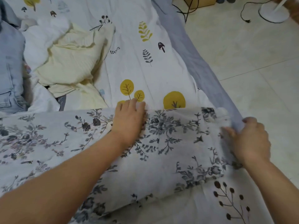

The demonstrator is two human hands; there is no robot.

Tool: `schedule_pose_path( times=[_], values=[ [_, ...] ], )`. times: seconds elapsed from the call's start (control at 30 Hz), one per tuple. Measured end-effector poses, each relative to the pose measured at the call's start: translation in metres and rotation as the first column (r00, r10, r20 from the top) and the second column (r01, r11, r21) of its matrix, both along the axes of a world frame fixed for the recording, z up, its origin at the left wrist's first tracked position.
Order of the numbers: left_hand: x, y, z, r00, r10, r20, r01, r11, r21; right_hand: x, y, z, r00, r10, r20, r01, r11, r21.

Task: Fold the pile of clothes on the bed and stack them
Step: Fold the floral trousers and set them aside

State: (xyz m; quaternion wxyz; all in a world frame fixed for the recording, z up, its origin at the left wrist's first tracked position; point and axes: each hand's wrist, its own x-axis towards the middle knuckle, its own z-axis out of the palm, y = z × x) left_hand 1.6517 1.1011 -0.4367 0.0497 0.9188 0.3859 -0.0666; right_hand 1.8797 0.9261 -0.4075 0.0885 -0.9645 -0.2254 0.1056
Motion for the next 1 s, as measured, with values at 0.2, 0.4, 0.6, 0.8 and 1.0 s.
schedule_pose_path(
  times=[0.2, 0.4, 0.6, 0.8, 1.0],
  values=[
    [-0.021, -0.082, -0.036, 0.989, -0.151, -0.013, 0.148, 0.983, -0.105, -0.113, 0.006, -0.030, 0.726, 0.680, 0.102, -0.688, 0.715, 0.128],
    [-0.076, -0.045, -0.063, 0.981, 0.031, -0.194, -0.053, 0.992, -0.111, -0.090, -0.015, -0.078, 0.659, 0.741, -0.130, -0.741, 0.610, -0.279],
    [-0.090, -0.044, -0.024, 0.949, 0.267, -0.169, -0.290, 0.949, -0.128, -0.088, -0.015, -0.055, 0.731, 0.672, -0.117, -0.655, 0.644, -0.395],
    [-0.105, -0.062, 0.021, 0.914, 0.405, 0.008, -0.397, 0.900, -0.179, -0.143, 0.016, -0.009, 0.657, 0.750, -0.083, -0.746, 0.629, -0.219],
    [-0.152, -0.066, 0.046, 0.886, 0.459, 0.065, -0.450, 0.886, -0.110, -0.210, 0.036, 0.015, 0.468, 0.863, -0.190, -0.881, 0.472, -0.030]
  ],
)
